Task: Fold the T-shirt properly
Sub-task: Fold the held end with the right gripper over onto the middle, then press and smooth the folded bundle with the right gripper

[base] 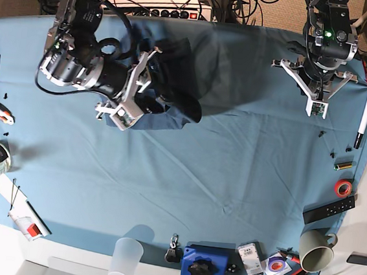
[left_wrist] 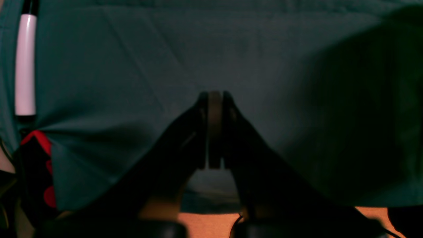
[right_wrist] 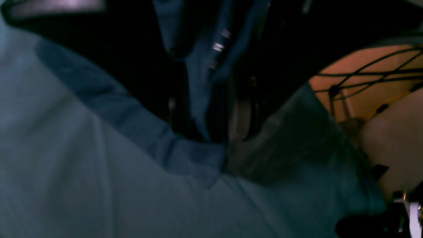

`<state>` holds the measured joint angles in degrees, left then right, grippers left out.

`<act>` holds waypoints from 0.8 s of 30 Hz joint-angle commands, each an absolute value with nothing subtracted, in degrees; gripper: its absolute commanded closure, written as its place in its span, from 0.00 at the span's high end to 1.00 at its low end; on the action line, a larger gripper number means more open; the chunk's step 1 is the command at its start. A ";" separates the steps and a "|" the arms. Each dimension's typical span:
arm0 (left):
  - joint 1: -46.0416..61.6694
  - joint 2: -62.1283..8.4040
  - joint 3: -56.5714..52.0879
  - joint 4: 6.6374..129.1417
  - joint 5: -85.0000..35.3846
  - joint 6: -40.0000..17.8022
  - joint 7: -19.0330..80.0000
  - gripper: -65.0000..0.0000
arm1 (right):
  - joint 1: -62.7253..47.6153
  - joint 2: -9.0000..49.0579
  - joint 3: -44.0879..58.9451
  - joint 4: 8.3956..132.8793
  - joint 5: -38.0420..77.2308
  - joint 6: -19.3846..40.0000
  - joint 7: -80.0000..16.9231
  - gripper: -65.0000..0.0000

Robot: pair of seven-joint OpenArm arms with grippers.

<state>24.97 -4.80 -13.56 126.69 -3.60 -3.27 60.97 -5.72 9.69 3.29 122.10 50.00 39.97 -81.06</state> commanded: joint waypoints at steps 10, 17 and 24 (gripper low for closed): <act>25.12 -5.10 -13.69 127.35 -3.25 -3.09 59.96 0.00 | -10.26 10.04 18.22 122.83 47.05 39.53 -80.00 0.29; 25.08 -5.10 -13.69 127.35 -3.29 -3.07 59.96 0.00 | -16.47 10.04 18.44 122.15 41.39 39.18 -80.00 0.29; 25.08 -5.08 -13.69 127.35 -3.29 -3.07 60.01 0.00 | -21.91 10.74 18.41 118.37 45.21 37.60 -80.00 0.29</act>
<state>25.08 -4.78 -13.58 126.52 -3.53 -3.27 60.99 -22.13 10.24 18.26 117.49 44.03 37.32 -80.99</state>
